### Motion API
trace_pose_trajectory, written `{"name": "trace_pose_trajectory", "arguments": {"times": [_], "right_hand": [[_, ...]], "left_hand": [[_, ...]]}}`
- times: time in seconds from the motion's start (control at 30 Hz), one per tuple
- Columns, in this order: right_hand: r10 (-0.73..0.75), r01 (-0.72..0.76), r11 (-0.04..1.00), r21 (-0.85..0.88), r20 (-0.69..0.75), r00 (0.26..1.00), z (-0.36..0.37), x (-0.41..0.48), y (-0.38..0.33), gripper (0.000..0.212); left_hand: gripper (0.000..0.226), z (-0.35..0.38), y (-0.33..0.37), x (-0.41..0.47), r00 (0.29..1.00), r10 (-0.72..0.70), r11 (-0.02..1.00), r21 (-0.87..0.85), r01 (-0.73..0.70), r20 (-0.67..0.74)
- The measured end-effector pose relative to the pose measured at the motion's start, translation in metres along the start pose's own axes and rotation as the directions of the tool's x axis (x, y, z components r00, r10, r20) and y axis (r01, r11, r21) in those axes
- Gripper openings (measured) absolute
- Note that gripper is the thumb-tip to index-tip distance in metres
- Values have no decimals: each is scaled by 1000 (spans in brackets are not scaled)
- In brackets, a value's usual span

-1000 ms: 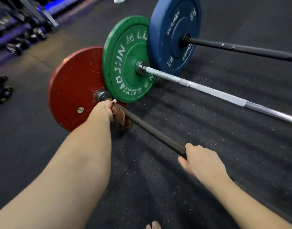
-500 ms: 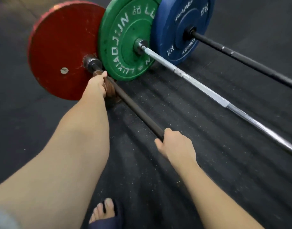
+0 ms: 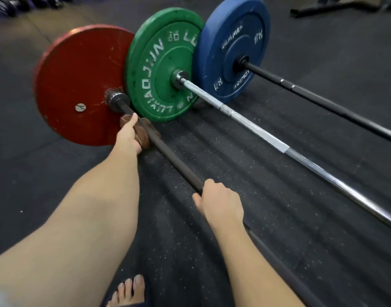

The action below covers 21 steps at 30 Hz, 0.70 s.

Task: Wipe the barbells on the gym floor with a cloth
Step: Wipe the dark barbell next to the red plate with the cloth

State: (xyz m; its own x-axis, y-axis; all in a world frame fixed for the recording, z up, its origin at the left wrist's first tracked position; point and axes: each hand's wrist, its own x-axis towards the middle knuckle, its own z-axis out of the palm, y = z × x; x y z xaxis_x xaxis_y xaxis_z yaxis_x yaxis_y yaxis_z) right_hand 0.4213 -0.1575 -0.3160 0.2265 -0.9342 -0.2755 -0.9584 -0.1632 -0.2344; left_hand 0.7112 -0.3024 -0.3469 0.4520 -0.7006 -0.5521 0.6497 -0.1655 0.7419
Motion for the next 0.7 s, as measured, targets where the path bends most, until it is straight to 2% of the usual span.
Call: {"name": "trace_pose_trajectory", "arguments": {"times": [0.1, 0.23, 0.33, 0.47, 0.53, 0.63, 0.7], "right_hand": [[1, -1, 1000, 9, -27, 1000, 0, -3, 0, 32], [-5, 5, 1000, 3, -27, 1000, -1, -4, 0, 32], [5, -6, 999, 45, 20, 1000, -3, -5, 2, 29], [10, -25, 992, 122, 117, 993, -10, -7, 4, 29], [25, -46, 988, 149, 138, 990, -12, -6, 4, 33], [31, -40, 994, 101, 88, 996, -9, -5, 0, 34], [28, -32, 997, 65, 59, 998, -5, -4, 0, 32]], "left_hand": [[56, -9, -18, -15, 997, -58, 998, -21, 59, 48], [53, -13, -27, -19, 996, -64, 997, -33, 66, 67], [48, -11, -46, -27, 991, -96, 995, -18, 98, 88], [54, -10, -43, -22, 991, -130, 990, -51, 131, 25], [65, -14, -36, 0, 995, -93, 994, -65, 91, -32], [97, -35, -26, 67, 996, -28, 998, -55, 23, -90], [98, -39, -21, 91, 994, 2, 998, -66, -10, -110]]}}
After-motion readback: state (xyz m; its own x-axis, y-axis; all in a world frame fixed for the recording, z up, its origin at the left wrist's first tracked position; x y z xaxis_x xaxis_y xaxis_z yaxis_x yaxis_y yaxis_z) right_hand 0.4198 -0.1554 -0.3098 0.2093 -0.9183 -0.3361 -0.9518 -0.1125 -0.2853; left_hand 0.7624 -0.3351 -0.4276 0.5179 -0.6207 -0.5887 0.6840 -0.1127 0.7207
